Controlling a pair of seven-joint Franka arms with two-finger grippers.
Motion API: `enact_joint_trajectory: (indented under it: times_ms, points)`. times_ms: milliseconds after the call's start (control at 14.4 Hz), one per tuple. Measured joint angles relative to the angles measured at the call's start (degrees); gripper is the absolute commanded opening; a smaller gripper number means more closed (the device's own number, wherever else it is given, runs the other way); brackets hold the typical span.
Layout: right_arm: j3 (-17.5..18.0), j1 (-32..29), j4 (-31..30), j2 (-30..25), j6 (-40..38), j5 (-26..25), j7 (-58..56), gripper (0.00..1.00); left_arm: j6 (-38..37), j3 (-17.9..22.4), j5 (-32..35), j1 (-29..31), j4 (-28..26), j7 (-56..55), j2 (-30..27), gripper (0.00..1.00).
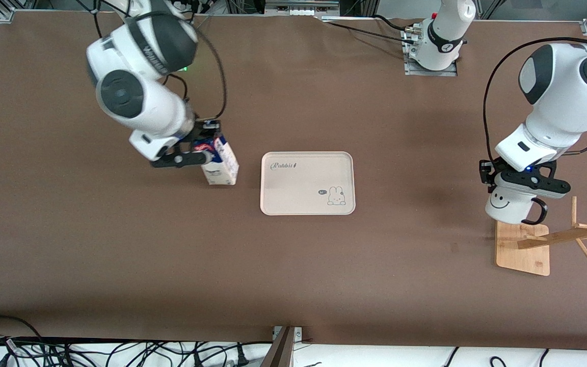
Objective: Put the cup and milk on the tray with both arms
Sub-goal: 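Lift the milk carton with the right gripper while the left gripper lifts the mug, then carry the milk carton over the white tray with the right gripper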
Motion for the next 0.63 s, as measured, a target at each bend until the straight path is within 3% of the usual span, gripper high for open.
enact_joint_trajectory:
  times_ms: [486, 625]
  points:
    - [0.02, 4.89, -0.04, 1.38, 0.52, -0.49, -1.32, 0.54, -17.74, -0.2, 0.0, -0.13, 6.25, 7.29, 2.01, 0.0]
    - [0.02, 5.21, 0.61, 2.25, -1.25, 0.94, -1.51, 0.54, -19.6, -0.27, 0.0, -0.13, 7.31, 8.17, 3.35, 0.0]
